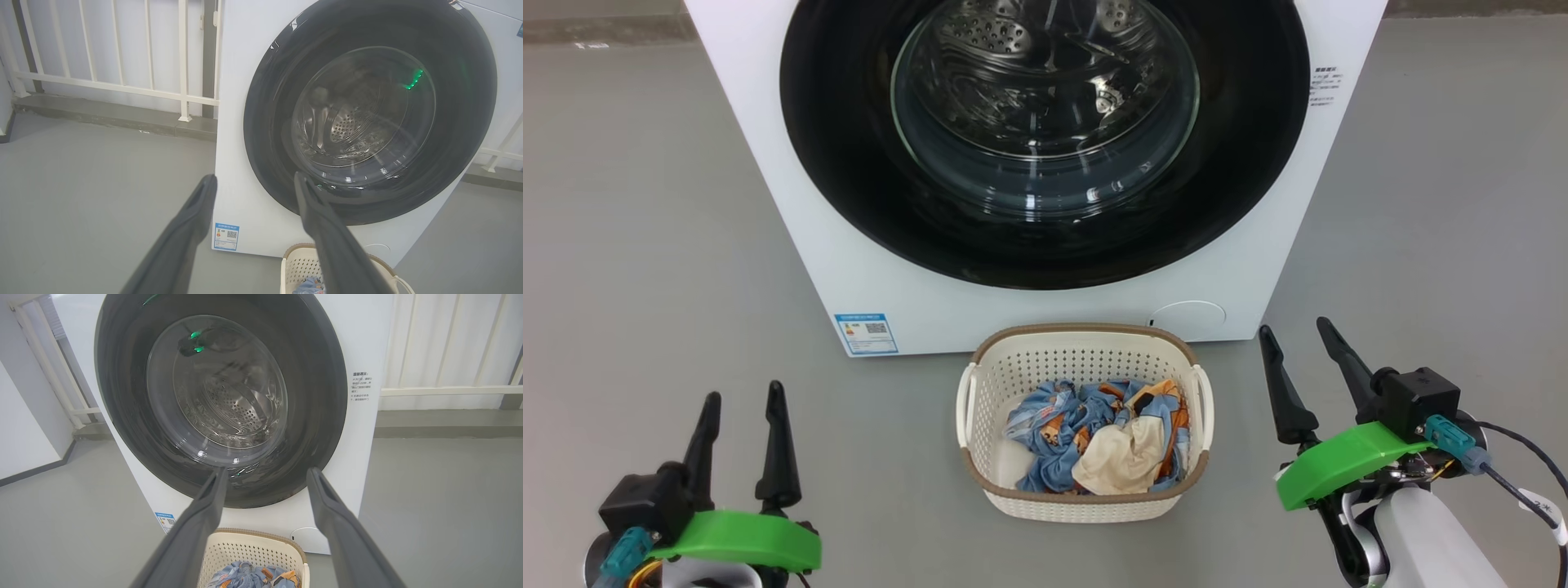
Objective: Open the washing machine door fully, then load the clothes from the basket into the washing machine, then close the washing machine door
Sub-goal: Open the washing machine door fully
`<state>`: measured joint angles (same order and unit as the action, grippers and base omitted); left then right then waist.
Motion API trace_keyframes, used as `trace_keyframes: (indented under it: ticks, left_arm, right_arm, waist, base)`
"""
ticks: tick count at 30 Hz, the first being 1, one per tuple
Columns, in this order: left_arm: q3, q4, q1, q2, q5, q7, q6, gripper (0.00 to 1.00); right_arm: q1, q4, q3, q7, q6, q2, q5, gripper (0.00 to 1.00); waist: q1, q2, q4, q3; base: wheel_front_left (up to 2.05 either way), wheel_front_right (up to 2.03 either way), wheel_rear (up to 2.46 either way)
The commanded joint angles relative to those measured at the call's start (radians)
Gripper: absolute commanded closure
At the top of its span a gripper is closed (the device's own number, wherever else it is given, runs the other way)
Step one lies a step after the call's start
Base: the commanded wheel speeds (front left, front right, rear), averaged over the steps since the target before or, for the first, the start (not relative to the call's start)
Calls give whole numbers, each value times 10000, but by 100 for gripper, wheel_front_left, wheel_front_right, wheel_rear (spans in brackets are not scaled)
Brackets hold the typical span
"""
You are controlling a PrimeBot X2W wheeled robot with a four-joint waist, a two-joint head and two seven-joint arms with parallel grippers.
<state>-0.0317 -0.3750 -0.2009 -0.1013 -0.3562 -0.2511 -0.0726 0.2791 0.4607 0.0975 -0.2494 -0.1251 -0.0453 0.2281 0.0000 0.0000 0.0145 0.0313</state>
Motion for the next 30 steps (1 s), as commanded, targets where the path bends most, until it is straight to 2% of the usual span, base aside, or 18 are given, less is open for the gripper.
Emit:
trace_keyframes:
  ticks: [1, 12, 19, 30]
  left_arm:
    - [308, 147, -461, -171, 154, -107, 30, 0]
    - [333, 77, -501, -156, 142, -107, -1, 0]
    - [336, 45, -551, -119, -99, -107, -179, 0]
    - [322, -36, -559, -110, -82, -107, -234, 0]
  right_arm:
    - [375, -241, 247, -124, -56, -49, 16, 0]
    - [395, -228, 262, -124, -56, -49, 33, 0]
    - [435, -203, 241, -124, -56, -49, 18, 0]
    - [426, -151, 299, -124, -56, -49, 35, 0]
  waist:
    - [0, 0, 2, 3]
    - [0, 0, 3, 54]
    - [0, 0, 14, 85]
    - [0, 0, 31, 33]
  base:
    - [70, 70, -140]
    - [109, 109, -218]
    - [106, 106, -212]
    - [36, 36, -73]
